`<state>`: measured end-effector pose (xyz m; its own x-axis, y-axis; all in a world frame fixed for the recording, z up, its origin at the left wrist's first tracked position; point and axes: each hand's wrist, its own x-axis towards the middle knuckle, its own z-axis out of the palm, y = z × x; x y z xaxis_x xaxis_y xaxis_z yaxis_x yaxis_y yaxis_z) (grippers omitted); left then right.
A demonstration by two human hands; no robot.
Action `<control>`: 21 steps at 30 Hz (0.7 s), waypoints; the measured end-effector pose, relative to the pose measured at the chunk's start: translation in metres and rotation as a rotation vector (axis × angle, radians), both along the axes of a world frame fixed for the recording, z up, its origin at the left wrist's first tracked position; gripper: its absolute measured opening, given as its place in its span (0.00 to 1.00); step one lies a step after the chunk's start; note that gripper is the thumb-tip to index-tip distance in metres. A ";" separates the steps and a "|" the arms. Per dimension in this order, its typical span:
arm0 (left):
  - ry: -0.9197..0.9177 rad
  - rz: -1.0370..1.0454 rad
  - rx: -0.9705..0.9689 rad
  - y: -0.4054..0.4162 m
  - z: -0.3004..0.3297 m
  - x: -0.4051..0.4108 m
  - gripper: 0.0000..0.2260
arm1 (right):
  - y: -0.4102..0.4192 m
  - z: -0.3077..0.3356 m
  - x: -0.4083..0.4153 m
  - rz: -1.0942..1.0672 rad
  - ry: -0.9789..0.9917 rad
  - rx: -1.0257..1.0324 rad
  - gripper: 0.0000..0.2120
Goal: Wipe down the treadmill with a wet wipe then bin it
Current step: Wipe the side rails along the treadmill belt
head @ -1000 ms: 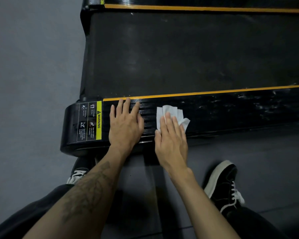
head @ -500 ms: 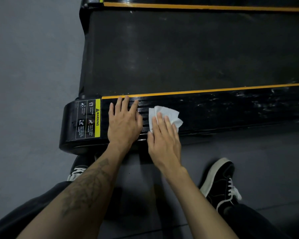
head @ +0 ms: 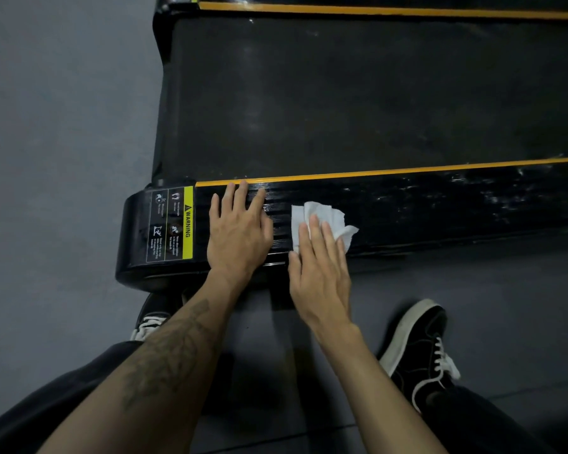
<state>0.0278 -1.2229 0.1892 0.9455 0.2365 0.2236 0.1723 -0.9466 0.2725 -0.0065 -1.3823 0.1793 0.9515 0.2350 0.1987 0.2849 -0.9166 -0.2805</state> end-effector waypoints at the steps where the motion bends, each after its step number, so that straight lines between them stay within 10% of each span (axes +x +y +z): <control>1: -0.001 0.001 0.005 0.000 0.000 0.000 0.26 | 0.000 -0.001 -0.007 -0.018 -0.006 0.017 0.28; 21: -0.019 -0.192 0.014 0.003 -0.003 0.001 0.23 | -0.015 0.002 -0.001 0.025 -0.016 -0.025 0.28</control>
<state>0.0291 -1.2196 0.1857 0.9686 0.0484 0.2439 -0.0173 -0.9654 0.2604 -0.0076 -1.3973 0.1813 0.9421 0.2635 0.2073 0.3118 -0.9159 -0.2529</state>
